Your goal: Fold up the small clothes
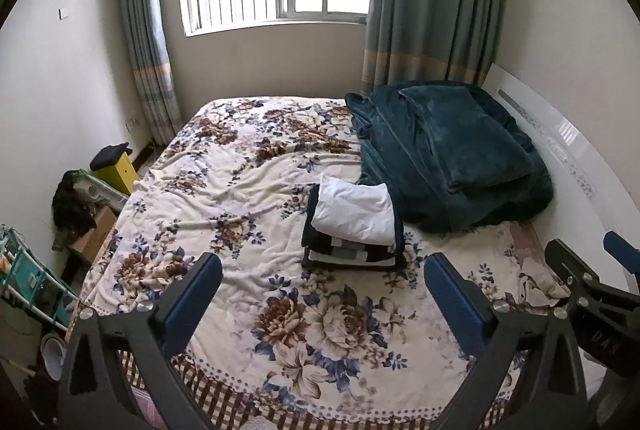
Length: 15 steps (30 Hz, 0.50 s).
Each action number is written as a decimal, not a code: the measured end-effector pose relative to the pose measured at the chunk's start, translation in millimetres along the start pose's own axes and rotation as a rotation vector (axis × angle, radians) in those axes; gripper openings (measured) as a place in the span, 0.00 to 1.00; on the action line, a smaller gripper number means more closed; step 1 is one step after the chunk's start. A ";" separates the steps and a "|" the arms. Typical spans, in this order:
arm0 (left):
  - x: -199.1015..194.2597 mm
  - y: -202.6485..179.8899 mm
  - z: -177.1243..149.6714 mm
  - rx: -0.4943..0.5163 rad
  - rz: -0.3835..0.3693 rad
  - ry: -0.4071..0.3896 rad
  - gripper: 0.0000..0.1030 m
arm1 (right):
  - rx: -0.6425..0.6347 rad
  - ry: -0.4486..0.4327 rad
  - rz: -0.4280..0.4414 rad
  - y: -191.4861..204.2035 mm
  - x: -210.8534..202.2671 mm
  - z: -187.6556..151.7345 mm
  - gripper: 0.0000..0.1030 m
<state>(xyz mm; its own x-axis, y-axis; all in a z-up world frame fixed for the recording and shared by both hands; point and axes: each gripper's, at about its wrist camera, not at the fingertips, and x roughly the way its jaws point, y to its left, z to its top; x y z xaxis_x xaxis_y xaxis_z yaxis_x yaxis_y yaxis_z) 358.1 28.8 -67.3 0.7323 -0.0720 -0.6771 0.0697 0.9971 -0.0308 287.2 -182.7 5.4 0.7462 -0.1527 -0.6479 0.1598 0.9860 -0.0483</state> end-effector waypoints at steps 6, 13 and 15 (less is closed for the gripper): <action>-2.9 -1.6 -2.9 -0.002 0.009 -0.003 1.00 | -0.009 -0.011 0.007 1.1 -2.3 0.6 1.00; -7.7 -5.7 -6.8 -0.004 0.019 0.000 1.00 | -0.024 -0.007 0.022 -1.4 -1.9 4.1 1.00; -7.8 -6.7 -7.2 -0.004 0.023 -0.005 1.00 | -0.027 -0.005 0.030 -2.7 -1.7 4.9 1.00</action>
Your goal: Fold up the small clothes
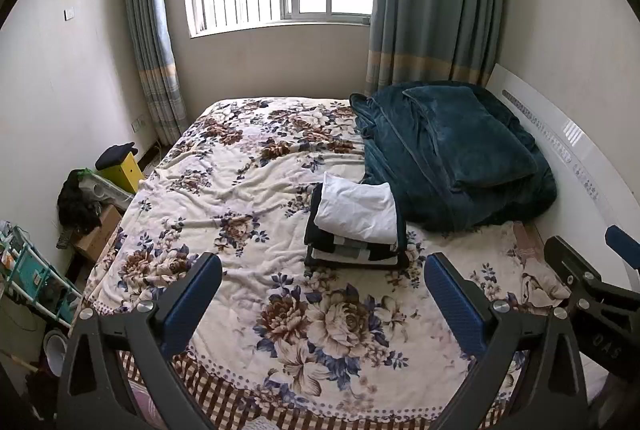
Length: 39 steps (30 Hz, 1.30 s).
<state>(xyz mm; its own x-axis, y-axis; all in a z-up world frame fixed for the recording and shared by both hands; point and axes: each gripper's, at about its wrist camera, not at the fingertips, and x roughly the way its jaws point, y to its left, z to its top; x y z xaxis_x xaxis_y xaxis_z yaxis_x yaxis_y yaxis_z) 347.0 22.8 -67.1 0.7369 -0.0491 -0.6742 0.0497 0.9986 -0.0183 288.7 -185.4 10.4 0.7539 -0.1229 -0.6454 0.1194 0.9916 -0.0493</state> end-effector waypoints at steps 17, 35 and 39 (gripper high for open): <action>-3.9 2.0 -9.6 -0.007 0.008 0.012 1.00 | -0.016 0.007 0.019 -5.0 3.7 4.2 1.00; -3.6 9.7 -0.8 -0.004 0.012 0.001 1.00 | -0.027 -0.007 0.030 2.6 8.0 4.5 1.00; -4.7 11.7 0.3 -0.006 0.017 0.002 1.00 | -0.031 -0.008 0.030 4.3 6.5 4.6 1.00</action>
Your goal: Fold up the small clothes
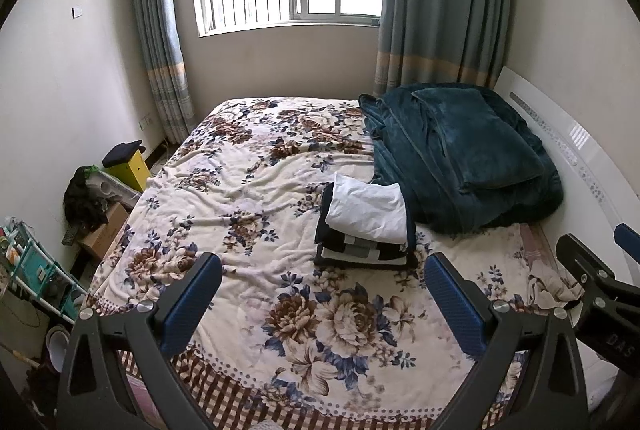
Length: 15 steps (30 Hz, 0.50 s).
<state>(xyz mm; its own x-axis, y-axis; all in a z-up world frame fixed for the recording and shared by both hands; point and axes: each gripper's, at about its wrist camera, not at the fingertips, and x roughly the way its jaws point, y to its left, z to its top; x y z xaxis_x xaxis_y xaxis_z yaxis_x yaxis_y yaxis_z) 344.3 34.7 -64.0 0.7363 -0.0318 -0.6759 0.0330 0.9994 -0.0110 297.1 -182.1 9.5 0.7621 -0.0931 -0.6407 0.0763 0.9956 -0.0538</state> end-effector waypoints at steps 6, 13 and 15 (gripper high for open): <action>-1.0 1.1 -1.1 -0.002 0.005 -0.002 1.00 | 0.006 0.001 0.002 0.4 0.4 0.3 1.00; -1.8 2.1 -0.9 0.000 0.008 -0.004 1.00 | 0.004 0.001 0.003 0.6 0.3 0.2 1.00; -1.9 2.4 -0.7 0.000 0.009 -0.004 1.00 | 0.005 -0.001 0.004 1.0 0.7 0.6 1.00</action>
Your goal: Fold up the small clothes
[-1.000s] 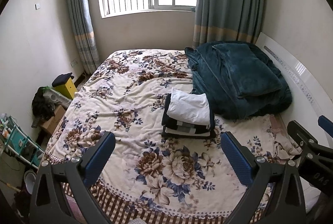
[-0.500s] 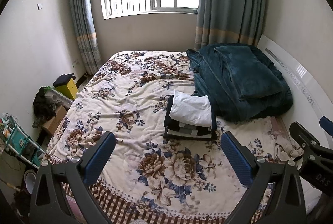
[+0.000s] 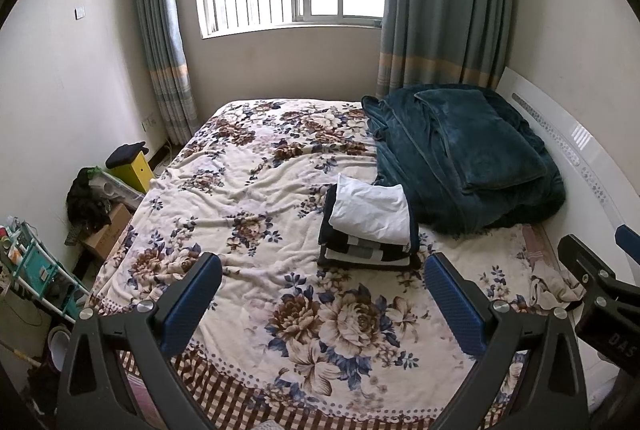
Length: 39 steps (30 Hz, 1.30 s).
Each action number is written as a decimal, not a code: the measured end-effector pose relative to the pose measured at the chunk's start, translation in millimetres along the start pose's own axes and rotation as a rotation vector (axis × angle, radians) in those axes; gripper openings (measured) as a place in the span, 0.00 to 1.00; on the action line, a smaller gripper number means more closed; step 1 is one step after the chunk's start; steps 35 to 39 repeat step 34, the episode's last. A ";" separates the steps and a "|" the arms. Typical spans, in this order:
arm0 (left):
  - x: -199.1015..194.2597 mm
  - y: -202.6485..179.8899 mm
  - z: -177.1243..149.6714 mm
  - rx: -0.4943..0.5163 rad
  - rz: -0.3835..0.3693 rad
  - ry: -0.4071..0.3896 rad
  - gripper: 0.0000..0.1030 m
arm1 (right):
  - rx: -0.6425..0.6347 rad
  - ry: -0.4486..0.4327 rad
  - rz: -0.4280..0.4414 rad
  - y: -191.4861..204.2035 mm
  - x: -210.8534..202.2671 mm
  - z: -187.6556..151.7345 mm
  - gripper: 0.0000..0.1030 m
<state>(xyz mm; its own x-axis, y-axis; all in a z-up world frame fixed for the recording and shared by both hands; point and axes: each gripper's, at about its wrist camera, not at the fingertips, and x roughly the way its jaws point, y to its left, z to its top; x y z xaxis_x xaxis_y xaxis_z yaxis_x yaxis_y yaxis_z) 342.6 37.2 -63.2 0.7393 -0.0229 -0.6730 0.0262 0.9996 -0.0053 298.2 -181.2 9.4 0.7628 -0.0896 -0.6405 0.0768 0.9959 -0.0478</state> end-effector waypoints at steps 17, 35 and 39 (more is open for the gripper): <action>0.1 1.3 1.1 0.000 -0.001 -0.001 1.00 | -0.001 0.000 0.004 4.3 -0.4 -2.3 1.00; -5.5 -0.2 4.0 -0.007 0.020 -0.012 1.00 | -0.001 0.005 0.010 9.4 1.1 -2.0 1.00; -5.5 -0.2 4.0 -0.007 0.020 -0.012 1.00 | -0.001 0.005 0.010 9.4 1.1 -2.0 1.00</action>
